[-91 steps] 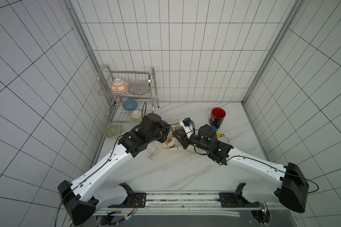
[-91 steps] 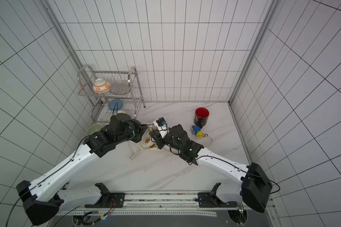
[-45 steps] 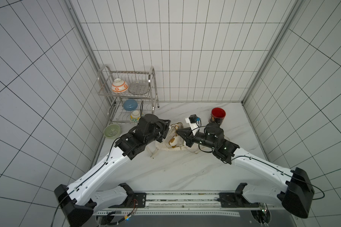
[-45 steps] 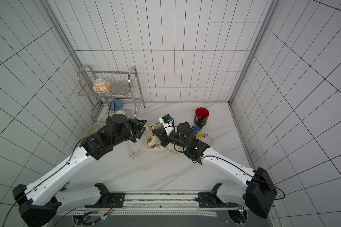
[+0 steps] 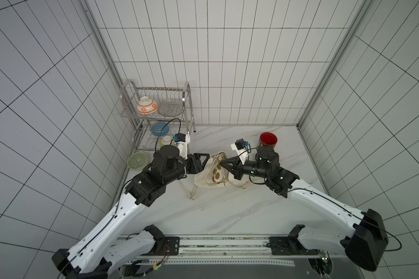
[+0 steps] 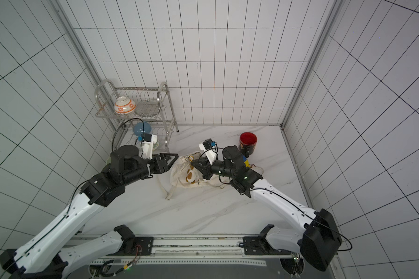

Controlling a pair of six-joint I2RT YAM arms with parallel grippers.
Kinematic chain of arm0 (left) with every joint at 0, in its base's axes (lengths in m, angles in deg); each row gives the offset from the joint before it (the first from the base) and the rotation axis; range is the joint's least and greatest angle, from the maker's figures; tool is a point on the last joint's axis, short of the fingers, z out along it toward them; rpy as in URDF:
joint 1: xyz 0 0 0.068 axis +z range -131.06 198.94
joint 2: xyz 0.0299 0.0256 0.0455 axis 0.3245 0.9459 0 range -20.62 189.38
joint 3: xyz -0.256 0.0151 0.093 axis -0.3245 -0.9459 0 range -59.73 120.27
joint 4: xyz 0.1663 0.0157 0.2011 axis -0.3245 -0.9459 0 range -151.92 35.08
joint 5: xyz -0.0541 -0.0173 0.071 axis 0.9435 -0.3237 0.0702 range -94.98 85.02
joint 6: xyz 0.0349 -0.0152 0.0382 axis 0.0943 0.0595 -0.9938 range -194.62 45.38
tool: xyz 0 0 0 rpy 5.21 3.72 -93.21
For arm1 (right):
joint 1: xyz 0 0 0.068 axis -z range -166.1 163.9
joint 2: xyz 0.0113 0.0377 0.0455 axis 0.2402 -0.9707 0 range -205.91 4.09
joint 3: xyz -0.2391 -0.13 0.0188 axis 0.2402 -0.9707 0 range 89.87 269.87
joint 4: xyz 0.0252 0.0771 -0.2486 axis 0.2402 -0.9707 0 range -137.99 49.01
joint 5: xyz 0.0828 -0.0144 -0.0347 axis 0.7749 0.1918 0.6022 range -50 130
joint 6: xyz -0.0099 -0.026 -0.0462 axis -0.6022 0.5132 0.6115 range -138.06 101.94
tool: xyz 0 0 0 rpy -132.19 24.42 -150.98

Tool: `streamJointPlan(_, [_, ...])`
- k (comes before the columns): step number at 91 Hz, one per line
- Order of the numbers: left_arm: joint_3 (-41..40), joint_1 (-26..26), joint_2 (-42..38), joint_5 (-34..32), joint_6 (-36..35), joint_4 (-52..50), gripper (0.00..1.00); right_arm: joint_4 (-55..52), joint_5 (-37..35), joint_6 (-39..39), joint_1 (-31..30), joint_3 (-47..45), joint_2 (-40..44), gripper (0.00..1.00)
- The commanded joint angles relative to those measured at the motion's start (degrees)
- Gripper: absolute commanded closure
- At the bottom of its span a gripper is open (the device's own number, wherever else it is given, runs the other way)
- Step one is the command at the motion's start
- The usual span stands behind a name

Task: Remove the decoration from the bag
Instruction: Adjust the bag.

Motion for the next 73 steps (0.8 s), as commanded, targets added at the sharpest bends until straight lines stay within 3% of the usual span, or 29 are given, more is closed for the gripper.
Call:
streamJointPlan(1, [-0.7, 1.3, -0.8, 10.4, -30.5, -4.3, 0.38, -0.9, 4.5, 0.6, 1.2, 2.5, 0.4, 1.00])
streamJointPlan(11, [-1.1, 1.3, 0.4, 13.2, -44.3, -5.9, 0.37, -2.7, 8.4, 1.1, 2.3, 3.4, 0.0, 1.00])
streamJointPlan(22, [-0.4, 1.3, 3.0, 13.8, -52.3, -4.1, 0.36, -6.4, 11.4, 2.7, 3.0, 5.3, -0.3, 1.00])
streamJointPlan(34, [0.4, -0.8, 6.8, 9.8, -57.1, -2.5, 0.36, -7.8, 14.3, 2.6, 3.6, 5.8, -0.5, 1.00])
streamJointPlan(73, [-2.0, -3.1, 11.5, -0.4, -62.0, 8.3, 0.40, -11.6, 21.0, 2.5, 4.7, 7.2, -1.7, 1.00])
